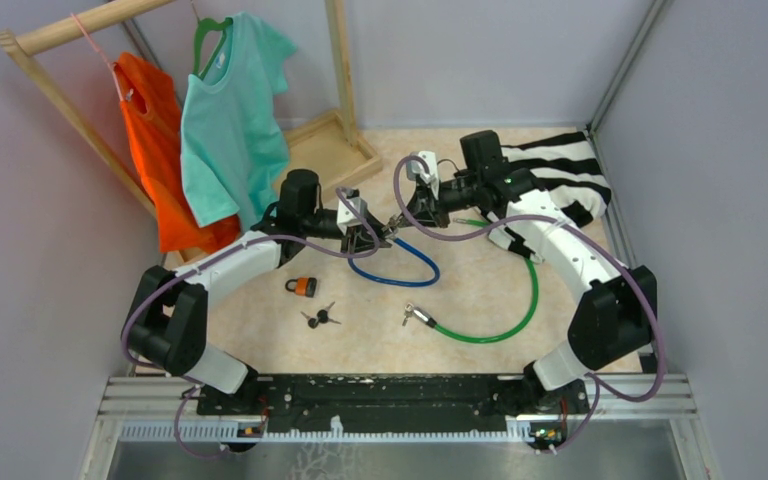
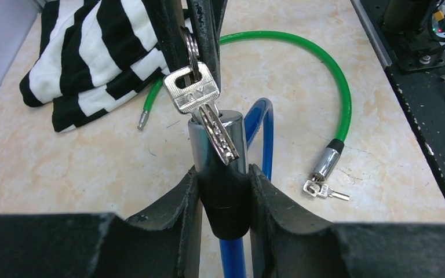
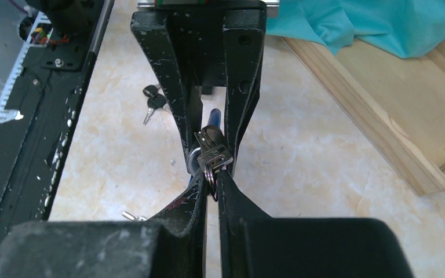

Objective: Lock with the key
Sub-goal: Lock the lock.

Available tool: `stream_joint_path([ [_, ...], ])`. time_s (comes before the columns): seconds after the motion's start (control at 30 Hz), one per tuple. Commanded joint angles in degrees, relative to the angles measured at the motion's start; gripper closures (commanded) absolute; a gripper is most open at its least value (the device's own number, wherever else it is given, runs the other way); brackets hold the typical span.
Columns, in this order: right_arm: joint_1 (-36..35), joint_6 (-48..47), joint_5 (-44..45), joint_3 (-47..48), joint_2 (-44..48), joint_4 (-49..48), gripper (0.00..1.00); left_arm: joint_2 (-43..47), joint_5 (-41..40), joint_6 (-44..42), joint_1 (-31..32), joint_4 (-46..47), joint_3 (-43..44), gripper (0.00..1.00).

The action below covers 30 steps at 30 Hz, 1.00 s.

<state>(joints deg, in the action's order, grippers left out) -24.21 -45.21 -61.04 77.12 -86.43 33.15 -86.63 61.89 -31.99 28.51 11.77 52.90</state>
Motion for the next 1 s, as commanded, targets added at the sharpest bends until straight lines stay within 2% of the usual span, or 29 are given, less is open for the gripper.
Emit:
stream_joint_path([
  [0.0,2.23,7.84,4.58,-0.37,1.84,-12.52,1.00,0.63,3.50,-1.24,1.11,-4.63,-0.61,1.00],
  [0.2,2.40,7.72,4.85,-1.16,2.76,-12.81,1.00,0.20,3.67,-0.95,1.11,-4.56,-0.64,1.00],
  [0.27,2.41,-0.49,2.66,0.00,2.57,-7.72,1.00,0.23,4.12,-0.55,1.03,-4.49,-0.70,1.00],
  [0.4,2.41,-5.72,1.62,1.53,1.53,-3.48,1.00,0.15,4.82,0.05,1.03,-4.44,-0.71,1.00],
  [0.5,2.49,-1.06,2.60,2.35,1.27,-5.45,1.00,0.64,3.68,-0.01,1.03,-4.53,-0.73,1.00],
  [0.67,2.50,9.99,3.34,-0.54,3.29,-14.37,1.00,0.95,1.92,0.04,1.07,-4.35,-1.28,1.00],
  [0.97,2.50,13.47,6.68,-0.18,3.51,-14.49,1.00,1.37,0.19,0.73,1.02,-3.95,-2.09,1.00],
])
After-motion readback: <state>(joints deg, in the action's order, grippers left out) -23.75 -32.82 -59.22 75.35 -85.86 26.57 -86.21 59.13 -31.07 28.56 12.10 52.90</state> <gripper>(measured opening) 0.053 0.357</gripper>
